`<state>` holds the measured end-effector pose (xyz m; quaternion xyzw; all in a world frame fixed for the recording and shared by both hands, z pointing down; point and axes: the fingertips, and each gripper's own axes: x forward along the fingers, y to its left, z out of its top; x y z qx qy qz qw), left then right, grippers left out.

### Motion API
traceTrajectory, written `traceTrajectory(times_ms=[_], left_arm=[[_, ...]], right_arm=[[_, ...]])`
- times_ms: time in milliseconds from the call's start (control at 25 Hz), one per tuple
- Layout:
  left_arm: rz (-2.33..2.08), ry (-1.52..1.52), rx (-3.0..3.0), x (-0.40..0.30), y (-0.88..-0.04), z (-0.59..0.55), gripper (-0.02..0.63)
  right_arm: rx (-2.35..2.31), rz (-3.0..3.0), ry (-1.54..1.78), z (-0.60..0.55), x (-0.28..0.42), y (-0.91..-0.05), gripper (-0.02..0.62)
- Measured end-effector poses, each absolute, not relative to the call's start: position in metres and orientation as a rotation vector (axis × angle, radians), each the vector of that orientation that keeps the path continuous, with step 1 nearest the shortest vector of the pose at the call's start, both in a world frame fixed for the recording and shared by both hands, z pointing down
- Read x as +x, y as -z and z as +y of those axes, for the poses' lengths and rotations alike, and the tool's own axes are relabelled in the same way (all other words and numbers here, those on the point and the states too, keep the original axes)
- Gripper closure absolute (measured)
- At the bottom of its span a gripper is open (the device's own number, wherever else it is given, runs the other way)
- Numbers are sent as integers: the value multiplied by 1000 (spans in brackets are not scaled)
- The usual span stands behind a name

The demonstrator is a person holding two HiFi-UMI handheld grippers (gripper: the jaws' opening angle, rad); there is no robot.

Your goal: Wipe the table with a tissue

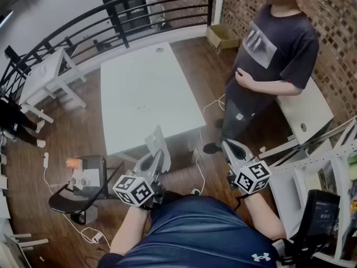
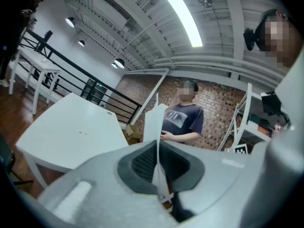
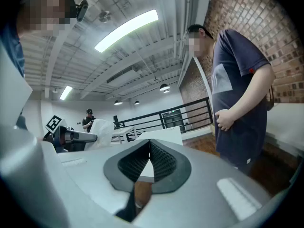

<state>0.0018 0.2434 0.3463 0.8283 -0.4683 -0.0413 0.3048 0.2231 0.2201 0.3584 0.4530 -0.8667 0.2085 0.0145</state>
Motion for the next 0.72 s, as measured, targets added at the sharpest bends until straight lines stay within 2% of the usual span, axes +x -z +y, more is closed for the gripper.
traceTrajectory(times_ms=[200, 440, 720], left_arm=[[-1317, 103, 2191, -41, -353, 182, 600], [-1444, 109, 2093, -136, -401, 119, 600], [-1338, 41, 2053, -207, -453, 23, 600]], right_arm=[[1546, -2637, -670, 168, 230, -361, 584], [1491, -2594, -757, 106, 166, -411, 584], [1558, -2463, -790, 40, 91, -428, 584]])
